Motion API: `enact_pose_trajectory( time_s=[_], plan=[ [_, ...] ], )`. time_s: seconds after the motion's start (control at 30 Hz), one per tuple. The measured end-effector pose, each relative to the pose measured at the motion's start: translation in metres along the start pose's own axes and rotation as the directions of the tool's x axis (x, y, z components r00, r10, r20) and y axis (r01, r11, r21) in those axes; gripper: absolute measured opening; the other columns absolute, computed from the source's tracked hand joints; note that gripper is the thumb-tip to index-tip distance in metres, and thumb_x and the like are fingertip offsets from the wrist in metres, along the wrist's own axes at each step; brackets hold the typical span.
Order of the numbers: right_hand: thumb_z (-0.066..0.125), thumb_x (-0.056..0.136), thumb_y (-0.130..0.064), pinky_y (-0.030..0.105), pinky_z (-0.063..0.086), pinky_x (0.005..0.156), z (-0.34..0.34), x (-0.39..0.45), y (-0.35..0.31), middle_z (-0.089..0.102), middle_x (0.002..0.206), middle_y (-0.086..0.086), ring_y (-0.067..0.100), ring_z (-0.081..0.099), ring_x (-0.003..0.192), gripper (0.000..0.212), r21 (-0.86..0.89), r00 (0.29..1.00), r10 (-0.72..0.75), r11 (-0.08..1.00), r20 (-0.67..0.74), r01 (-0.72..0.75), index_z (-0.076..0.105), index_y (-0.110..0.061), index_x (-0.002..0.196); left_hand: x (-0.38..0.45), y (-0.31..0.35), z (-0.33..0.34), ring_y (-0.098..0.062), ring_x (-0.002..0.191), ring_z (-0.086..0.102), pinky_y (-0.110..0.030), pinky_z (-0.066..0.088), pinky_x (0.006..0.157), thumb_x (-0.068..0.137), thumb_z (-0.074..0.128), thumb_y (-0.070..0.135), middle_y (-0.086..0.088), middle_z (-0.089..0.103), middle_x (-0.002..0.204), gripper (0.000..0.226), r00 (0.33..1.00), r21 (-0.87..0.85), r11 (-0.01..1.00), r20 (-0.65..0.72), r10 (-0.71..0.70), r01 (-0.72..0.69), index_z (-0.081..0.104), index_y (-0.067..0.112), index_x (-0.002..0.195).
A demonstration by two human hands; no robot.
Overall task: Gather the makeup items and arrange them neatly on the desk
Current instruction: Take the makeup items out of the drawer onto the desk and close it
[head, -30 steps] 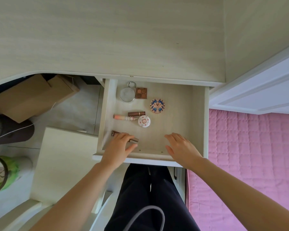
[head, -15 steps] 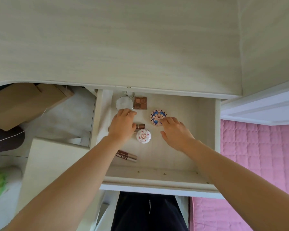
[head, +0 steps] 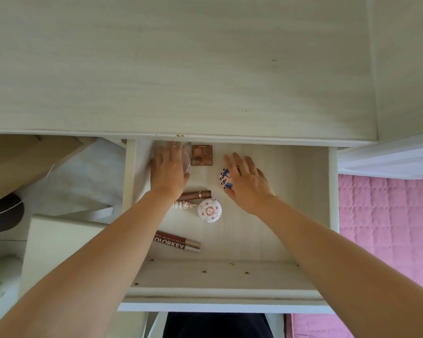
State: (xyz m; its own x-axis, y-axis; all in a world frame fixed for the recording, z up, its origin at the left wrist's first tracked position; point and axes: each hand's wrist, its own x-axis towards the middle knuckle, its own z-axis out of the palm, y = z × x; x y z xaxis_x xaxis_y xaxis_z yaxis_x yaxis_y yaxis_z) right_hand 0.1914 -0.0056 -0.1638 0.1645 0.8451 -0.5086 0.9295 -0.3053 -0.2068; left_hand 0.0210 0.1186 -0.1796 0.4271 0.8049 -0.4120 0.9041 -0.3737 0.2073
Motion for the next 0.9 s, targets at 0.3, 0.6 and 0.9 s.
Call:
enact_pose_trajectory(
  time_s=[0.3, 0.6, 0.9],
  plan=[
    [0.061, 0.080, -0.004, 0.042, 0.039, 0.105, 0.016, -0.006, -0.016, 0.015, 0.153, 0.012, 0.035, 0.016, 0.141, 0.088, -0.099, 0.998, 0.040, 0.994, -0.043, -0.044, 0.007, -0.009, 0.150, -0.010, -0.006, 0.004, -0.035, 0.126, 0.038, -0.040, 0.036, 0.101, 0.081, 0.072, 0.019, -0.010, 0.039, 0.140, 0.075, 0.994, -0.090, 0.993, -0.092, 0.065, -0.073, 0.031, 0.012, 0.143],
    [0.065, 0.078, -0.015, 0.034, 0.053, 0.079, 0.005, -0.034, -0.006, 0.030, 0.128, 0.014, 0.030, 0.042, 0.108, 0.073, -0.014, 0.989, 0.140, 0.990, -0.049, -0.141, 0.027, -0.008, 0.140, -0.042, 0.006, -0.015, -0.026, 0.117, 0.045, -0.033, 0.048, 0.089, 0.068, 0.081, 0.017, -0.010, 0.034, 0.129, 0.078, 0.992, -0.322, 0.946, -0.126, 0.002, -0.043, 0.042, 0.016, 0.135],
    [0.065, 0.069, -0.014, 0.032, 0.046, 0.092, -0.035, -0.104, -0.013, 0.028, 0.109, 0.005, 0.024, 0.036, 0.102, 0.063, 0.478, 0.974, 0.169, 0.875, -0.151, -0.078, 0.037, -0.007, 0.125, -0.110, 0.040, -0.062, -0.011, 0.106, 0.047, -0.045, 0.052, 0.087, 0.059, 0.086, 0.031, 0.010, 0.024, 0.121, 0.074, 0.979, -0.584, 0.809, -0.191, -0.065, -0.061, 0.045, 0.038, 0.120]
  ],
)
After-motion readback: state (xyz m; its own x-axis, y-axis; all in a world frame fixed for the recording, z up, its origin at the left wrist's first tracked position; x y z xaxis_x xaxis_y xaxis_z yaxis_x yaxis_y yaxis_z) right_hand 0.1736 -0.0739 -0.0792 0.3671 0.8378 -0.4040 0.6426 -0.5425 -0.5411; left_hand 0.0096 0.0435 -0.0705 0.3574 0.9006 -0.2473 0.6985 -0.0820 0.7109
